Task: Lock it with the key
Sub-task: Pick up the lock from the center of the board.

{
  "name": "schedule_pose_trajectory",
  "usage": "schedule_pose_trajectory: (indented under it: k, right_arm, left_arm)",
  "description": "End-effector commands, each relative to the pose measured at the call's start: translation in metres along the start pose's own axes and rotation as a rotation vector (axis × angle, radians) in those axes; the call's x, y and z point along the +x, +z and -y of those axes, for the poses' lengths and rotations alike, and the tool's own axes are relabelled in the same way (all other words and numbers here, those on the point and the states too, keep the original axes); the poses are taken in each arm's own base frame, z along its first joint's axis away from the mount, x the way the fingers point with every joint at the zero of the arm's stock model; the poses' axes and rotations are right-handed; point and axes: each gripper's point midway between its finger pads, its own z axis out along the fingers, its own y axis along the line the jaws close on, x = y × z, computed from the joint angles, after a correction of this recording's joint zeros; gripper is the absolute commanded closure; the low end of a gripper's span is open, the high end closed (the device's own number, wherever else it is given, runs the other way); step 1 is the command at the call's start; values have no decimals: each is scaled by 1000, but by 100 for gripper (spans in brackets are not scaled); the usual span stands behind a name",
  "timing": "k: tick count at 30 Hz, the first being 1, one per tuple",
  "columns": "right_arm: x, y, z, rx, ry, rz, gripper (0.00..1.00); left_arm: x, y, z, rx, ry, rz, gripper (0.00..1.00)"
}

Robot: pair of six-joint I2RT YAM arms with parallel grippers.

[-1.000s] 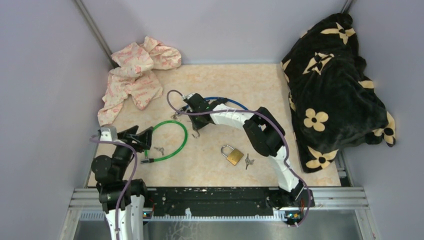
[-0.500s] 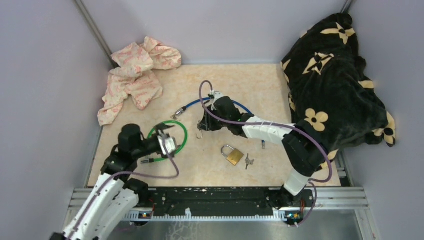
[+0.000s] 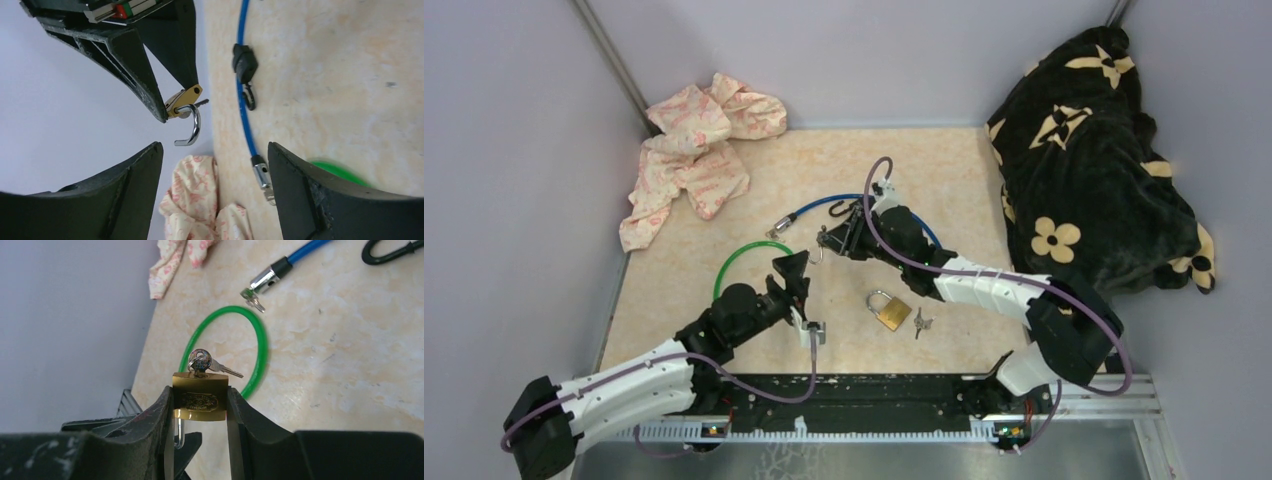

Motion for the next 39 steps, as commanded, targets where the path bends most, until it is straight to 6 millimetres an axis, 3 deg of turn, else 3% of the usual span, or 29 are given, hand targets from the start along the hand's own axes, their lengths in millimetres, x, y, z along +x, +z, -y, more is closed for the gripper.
schedule_pose_trajectory:
  k: [1,5,8,16,19,22,26,28,31,33,35,39]
  right_arm:
    - [-41,-18,-59,-157,12,161,100]
    - [-39,-22,-71,-178,-15,163,100]
    - [-40,-22,-76,-179,-24,176,100]
    - [-33,-22,-88,-203,-45,165,100]
    - [-30,-21,-91,-212,-49,155,100]
    - [-28,-20,-93,-219,-57,148,100]
    - [-28,-28,-104,-293,-111,157,100]
    - [-26,-34,-110,-335,-177,149,84]
    - [-30,-47,-112,-359,-251,168,70]
    - [-35,-56,-112,-388,-281,171,48]
    - [-42,-67,-102,-403,-308,172,29]
    - [-51,-95,-81,-412,-430,218,12]
  left_arm:
    - [6,-5,-44,-200,29,-56,21]
    - [7,-6,-48,-217,30,-65,27]
    - [10,-5,-47,-206,15,-82,40]
    - [11,-4,-54,-209,-16,-90,61]
    - [10,-4,-57,-216,-22,-89,76]
    - [10,-5,-64,-237,-59,-91,100]
    - [8,-11,-90,-296,-308,-87,100]
    - [4,-15,-99,-291,-519,-65,100]
    - [-13,-20,-98,-215,-801,19,100]
    - [-18,-23,-94,-182,-941,44,100]
    - [-23,-27,-83,-118,-1047,66,100]
    - [-28,-37,-72,-58,-1251,86,100]
